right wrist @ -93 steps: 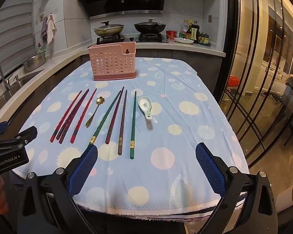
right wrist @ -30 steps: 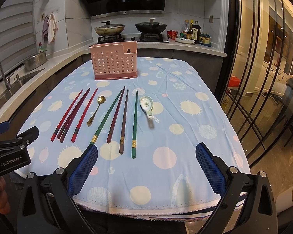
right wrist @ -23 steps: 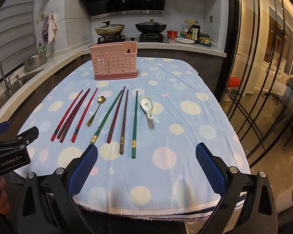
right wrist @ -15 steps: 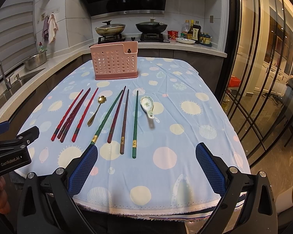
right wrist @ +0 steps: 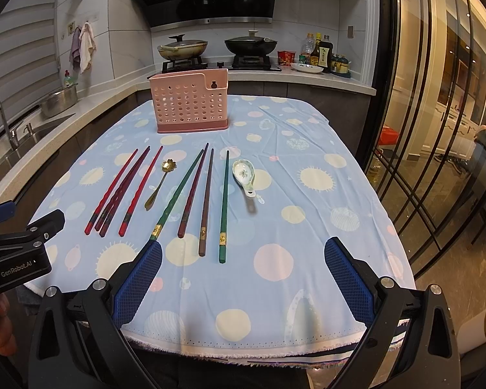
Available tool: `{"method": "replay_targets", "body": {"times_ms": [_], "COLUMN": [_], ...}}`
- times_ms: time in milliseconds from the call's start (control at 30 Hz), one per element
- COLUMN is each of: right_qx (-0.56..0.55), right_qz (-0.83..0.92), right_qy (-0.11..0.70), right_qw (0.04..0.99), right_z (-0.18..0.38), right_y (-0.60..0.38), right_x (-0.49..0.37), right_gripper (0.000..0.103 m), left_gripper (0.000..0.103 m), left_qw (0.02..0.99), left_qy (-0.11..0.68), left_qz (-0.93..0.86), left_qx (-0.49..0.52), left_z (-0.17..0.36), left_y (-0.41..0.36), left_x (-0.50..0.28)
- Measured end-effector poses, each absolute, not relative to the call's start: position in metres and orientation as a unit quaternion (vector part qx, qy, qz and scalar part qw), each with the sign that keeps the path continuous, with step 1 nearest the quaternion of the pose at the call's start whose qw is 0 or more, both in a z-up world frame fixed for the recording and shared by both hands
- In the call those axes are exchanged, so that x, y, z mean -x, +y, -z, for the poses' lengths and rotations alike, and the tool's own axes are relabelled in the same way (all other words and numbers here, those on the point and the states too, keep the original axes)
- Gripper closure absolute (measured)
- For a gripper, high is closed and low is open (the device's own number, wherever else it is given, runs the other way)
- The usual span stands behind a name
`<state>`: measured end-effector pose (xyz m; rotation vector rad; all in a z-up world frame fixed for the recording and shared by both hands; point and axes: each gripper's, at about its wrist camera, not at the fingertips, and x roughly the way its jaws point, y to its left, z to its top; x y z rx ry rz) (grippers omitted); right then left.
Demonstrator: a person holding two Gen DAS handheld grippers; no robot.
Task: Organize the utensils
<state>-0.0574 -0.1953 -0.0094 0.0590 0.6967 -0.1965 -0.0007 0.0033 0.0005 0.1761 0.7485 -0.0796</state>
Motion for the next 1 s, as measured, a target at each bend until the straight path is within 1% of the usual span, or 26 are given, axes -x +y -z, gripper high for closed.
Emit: {"method": "replay_targets", "body": {"times_ms": [333,467,667,1000], "right_qx": [-0.033,-0.04,-0.049,-0.054], "right_qz": [0.1,0.108,0.122,0.131], "right_qy": [0.347,0.361,0.377,0.389], "right_qw": [0.932,0.925,0.917,0.91], "right_z": [0.016,0.025,0.038,0.046], "right_y": [-0.199,-0.209,-0.221,-0.23], "right_x": [0.056,0.049,0.034,0.0], "right_gripper": [0.007,0.007,0.007,0.007], "left_gripper": [0.007,0.007,0.007,0.007], "left_qw": [0.92,0.912,0.897,0.889], "left_qy": [0.385,0.405,0.441,0.455], "left_qz": [0.032,0.013,-0.004,0.013], "left_qx": [-0.063,-0.058,-0.022,-0.055], "left_z": [0.009,0.025,0.053,0.083], "left_y": [0.017,0.032,0.059,0.044], "left_x": [-0.01,-0.028,-0.062,-0.101]}}
